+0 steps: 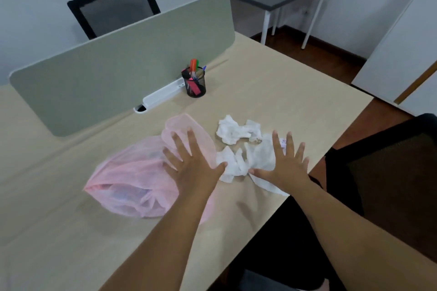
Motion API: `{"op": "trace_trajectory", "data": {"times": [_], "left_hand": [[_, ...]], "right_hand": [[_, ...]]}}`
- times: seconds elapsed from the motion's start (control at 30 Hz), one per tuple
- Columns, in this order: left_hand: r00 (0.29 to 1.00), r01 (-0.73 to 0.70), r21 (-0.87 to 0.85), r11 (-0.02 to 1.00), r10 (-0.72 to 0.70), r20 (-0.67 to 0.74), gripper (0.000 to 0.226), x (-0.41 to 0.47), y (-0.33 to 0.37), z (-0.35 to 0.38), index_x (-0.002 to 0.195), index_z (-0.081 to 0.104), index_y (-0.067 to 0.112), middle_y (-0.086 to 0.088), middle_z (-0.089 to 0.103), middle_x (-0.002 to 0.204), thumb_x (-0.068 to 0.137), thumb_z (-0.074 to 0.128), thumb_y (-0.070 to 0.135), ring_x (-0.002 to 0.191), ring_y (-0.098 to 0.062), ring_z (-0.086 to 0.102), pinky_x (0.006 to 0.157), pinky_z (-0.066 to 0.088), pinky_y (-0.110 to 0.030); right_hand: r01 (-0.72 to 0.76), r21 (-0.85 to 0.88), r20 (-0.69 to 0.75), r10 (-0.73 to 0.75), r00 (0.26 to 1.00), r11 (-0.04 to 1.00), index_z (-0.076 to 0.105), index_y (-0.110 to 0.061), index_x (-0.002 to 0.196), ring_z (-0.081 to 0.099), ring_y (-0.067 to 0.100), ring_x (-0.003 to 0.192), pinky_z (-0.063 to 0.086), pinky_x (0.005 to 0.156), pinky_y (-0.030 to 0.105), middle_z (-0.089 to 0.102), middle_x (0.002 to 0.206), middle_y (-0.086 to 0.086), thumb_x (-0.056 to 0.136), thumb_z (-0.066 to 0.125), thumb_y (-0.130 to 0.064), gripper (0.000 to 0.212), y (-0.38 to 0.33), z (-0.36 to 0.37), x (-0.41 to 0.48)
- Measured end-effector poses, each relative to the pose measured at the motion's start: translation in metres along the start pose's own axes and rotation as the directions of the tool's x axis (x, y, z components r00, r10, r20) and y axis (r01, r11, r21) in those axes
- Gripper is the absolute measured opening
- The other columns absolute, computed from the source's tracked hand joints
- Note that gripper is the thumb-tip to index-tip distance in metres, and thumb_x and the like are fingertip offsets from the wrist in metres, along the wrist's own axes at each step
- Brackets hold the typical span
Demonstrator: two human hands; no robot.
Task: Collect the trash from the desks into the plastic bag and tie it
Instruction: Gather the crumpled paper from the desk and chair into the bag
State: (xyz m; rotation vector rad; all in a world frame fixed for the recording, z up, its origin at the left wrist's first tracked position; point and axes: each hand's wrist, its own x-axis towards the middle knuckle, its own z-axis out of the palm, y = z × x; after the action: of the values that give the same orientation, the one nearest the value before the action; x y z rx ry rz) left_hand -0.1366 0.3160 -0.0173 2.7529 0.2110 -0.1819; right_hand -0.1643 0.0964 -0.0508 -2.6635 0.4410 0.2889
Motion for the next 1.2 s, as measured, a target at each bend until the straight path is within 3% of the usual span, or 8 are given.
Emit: {"op": "trace_trajectory", "data": {"times": [0.13,0.27,0.43,0.6,0.73,0.87,1.03,1.2], "left_hand": [[0.969,0.238,0.013,0.971,-0.236,-0.079,0.092,-0.022,-0.019,0.011,0.145,0.022,0.023,-0.011,0.037,0.141,0.076,0.065,0.065,0.122,-0.035,0.037,0.094,0.034,-0.045],[0.973,0.204,0.021,0.979,-0.201,-0.111,0.032,-0.018,-0.040,0.004,0.104,0.060,0.026,0.003,0.061,0.106,0.091,0.050,0.054,0.106,-0.028,0.049,0.084,0.033,-0.039],[0.973,0.138,-0.457,0.878,-0.206,-0.101,0.007,-0.014,-0.060,-0.019,0.095,0.057,0.013,-0.003,0.064,0.091,0.095,0.051,0.011,0.087,-0.028,0.059,0.080,0.045,-0.037],[0.962,0.202,-0.578,0.791,-0.272,-0.036,0.013,-0.001,-0.056,-0.026,0.100,0.053,0.019,-0.007,0.064,0.098,0.092,0.046,0.013,0.094,-0.031,0.061,0.085,0.050,-0.044],[0.974,0.226,-0.508,0.831,-0.210,0.090,0.036,-0.001,-0.058,-0.022,0.113,0.056,0.014,-0.002,0.060,0.106,0.092,0.058,0.044,0.098,-0.024,0.055,0.087,0.044,-0.035],[0.996,0.086,-0.400,0.913,-0.083,0.025,0.012,-0.003,-0.077,-0.016,0.083,0.060,0.006,-0.002,0.063,0.079,0.086,0.061,0.018,0.080,-0.022,0.058,0.071,0.044,-0.031],[0.970,0.081,-0.573,0.815,-0.197,-0.143,0.011,-0.011,-0.068,-0.036,0.085,0.044,0.009,-0.002,0.047,0.072,0.085,0.055,0.008,0.065,-0.017,0.043,0.057,0.036,-0.028],[0.882,0.236,-0.818,0.524,-0.469,-0.046,0.011,-0.008,-0.074,-0.063,0.109,0.036,0.014,0.003,0.043,0.080,0.099,0.039,0.018,0.069,-0.015,0.045,0.061,0.037,-0.029]], "right_hand": [[0.000,-0.053,0.017,0.001,1.000,0.999,-0.030,-0.050,0.139,-0.014,0.045,0.144,0.009,0.112,0.063,-0.025,0.159,-0.002,0.059,0.047,-0.091,0.119,0.021,0.019,0.001],[0.022,-0.197,-0.081,-0.039,0.996,0.980,-0.003,-0.045,0.149,0.017,0.051,0.140,0.028,0.104,0.063,0.007,0.162,0.010,0.062,0.037,-0.092,0.107,0.038,0.049,0.004],[0.101,-0.198,-0.194,-0.140,0.971,0.975,0.059,-0.023,0.123,0.050,0.037,0.102,0.041,0.084,0.047,0.054,0.116,0.013,0.083,0.066,-0.046,0.047,0.030,0.070,0.013],[0.112,-0.067,-0.314,-0.127,0.941,0.991,0.057,-0.002,0.094,0.056,0.042,0.086,0.047,0.066,0.046,0.059,0.092,0.019,0.085,0.060,-0.013,0.015,0.036,0.068,0.017],[0.145,-0.016,-0.442,-0.137,0.887,0.989,0.055,-0.002,0.081,0.055,0.040,0.076,0.047,0.061,0.043,0.055,0.085,0.020,0.083,0.037,-0.026,0.030,0.023,0.074,-0.002],[0.111,-0.144,-0.474,-0.167,0.865,0.983,0.064,-0.008,0.084,0.048,0.044,0.116,0.044,0.086,0.053,0.053,0.128,0.017,0.084,0.060,-0.034,0.026,0.022,0.081,0.007],[0.014,-0.095,-0.168,-0.030,0.985,0.995,0.057,-0.005,0.110,0.047,0.041,0.108,0.043,0.082,0.044,0.054,0.119,0.016,0.091,0.051,-0.041,0.041,0.055,0.054,0.049],[0.063,0.187,-0.307,-0.003,0.952,0.980,0.049,-0.005,0.118,0.050,0.042,0.096,0.041,0.079,0.045,0.051,0.108,0.020,0.088,0.055,-0.013,0.032,0.027,0.064,0.007]]}}
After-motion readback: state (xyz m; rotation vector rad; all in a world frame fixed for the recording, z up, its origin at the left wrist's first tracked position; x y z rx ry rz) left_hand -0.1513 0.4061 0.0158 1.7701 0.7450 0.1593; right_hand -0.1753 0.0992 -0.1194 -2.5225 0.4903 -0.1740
